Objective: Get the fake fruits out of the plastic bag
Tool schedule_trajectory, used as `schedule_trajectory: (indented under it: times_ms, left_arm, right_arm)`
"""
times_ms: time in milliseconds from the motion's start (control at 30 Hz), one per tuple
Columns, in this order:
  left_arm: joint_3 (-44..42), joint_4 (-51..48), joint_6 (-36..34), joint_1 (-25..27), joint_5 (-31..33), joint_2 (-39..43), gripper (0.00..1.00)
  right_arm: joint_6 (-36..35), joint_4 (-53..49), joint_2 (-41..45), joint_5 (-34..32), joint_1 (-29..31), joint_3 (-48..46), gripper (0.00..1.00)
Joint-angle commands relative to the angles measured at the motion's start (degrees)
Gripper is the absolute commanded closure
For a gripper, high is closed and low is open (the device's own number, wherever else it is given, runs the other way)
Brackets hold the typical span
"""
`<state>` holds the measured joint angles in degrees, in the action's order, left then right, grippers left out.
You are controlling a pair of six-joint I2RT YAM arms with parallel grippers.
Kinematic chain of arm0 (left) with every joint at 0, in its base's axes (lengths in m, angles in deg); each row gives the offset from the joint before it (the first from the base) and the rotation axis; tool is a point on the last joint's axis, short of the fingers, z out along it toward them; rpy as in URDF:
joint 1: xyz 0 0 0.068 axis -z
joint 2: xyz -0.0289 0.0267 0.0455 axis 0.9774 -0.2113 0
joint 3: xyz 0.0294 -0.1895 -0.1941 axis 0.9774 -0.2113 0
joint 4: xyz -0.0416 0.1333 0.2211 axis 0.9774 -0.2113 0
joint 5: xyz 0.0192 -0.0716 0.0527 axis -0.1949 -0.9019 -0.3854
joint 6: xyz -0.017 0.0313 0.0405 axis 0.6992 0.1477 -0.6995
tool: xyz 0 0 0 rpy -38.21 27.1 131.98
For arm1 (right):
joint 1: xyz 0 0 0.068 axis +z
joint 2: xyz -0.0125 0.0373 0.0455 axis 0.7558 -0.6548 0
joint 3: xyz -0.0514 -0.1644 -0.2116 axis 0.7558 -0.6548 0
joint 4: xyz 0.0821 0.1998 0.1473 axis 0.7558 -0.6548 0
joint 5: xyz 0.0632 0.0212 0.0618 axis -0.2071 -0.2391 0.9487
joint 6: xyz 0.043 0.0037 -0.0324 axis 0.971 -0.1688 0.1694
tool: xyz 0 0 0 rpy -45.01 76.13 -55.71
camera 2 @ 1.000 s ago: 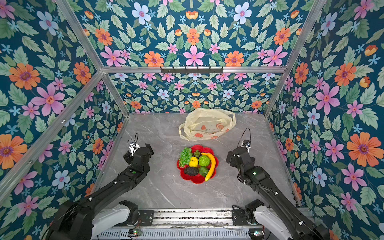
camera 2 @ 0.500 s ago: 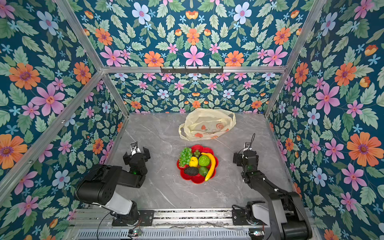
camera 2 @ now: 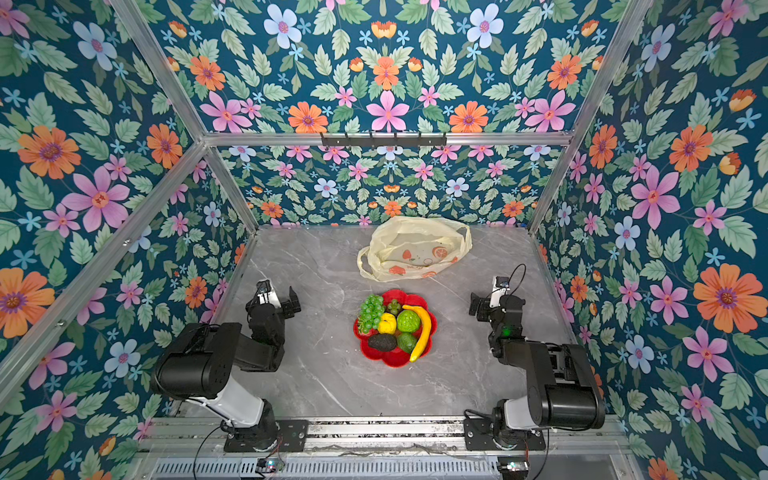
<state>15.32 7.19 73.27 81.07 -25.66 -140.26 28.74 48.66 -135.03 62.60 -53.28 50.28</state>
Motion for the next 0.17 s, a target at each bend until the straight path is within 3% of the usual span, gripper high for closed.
schedule_trajectory:
  times_ms: [0,133]
  left_arm:
    - [0.3,1.3,-0.1,-0.2,-1.2,0.1,0.0]
    - [-0.6,3.0,-1.3,0.5,-0.3,0.0,0.0]
  right_arm:
    - [0.8,2.6,-0.1,0.5,0.1,-0.1,0.01]
    - [0.8,2.6,-0.1,0.5,0.1,-0.1,0.01]
